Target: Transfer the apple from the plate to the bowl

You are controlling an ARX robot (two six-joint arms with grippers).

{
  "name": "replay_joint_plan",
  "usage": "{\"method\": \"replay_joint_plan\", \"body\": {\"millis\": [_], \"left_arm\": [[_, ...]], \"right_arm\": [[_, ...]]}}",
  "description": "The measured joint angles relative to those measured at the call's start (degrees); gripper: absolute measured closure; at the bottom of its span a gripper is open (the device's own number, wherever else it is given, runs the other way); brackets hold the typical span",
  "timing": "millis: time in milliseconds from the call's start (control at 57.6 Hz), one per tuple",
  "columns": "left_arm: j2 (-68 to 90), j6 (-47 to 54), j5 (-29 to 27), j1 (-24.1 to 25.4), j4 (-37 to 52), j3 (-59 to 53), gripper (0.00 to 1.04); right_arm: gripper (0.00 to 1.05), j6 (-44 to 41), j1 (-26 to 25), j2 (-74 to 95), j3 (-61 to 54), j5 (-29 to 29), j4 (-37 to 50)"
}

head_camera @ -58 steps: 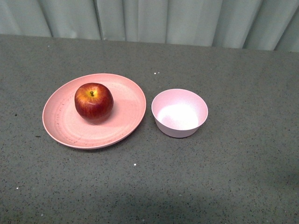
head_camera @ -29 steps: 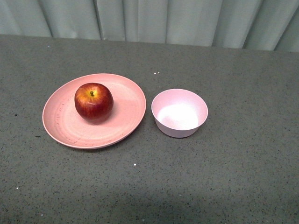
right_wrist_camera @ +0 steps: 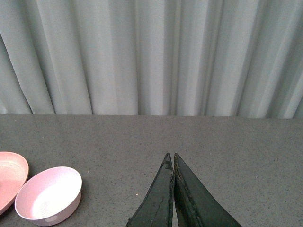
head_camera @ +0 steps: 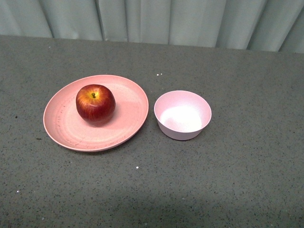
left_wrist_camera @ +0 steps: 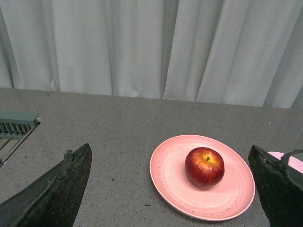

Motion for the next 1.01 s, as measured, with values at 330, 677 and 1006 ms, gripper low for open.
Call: {"method": "replay_joint_plan", "body": {"millis": [330,677,1006], "left_arm": [[0.0,0.0,0.0,0.0,0.0,0.0,0.07],[0.0,0.0,0.0,0.0,0.0,0.0,0.07],[0.0,0.0,0.0,0.0,0.0,0.0,0.07]], "right_arm": [[1.04,0.0,0.0,-6.4,0.0,0.0,-6.4],[1.04,0.0,0.0,-18.0,0.0,-0.2,-18.2],[0.7,-0.1,0.0,-18.1,0.0,-0.2,-18.4]]}}
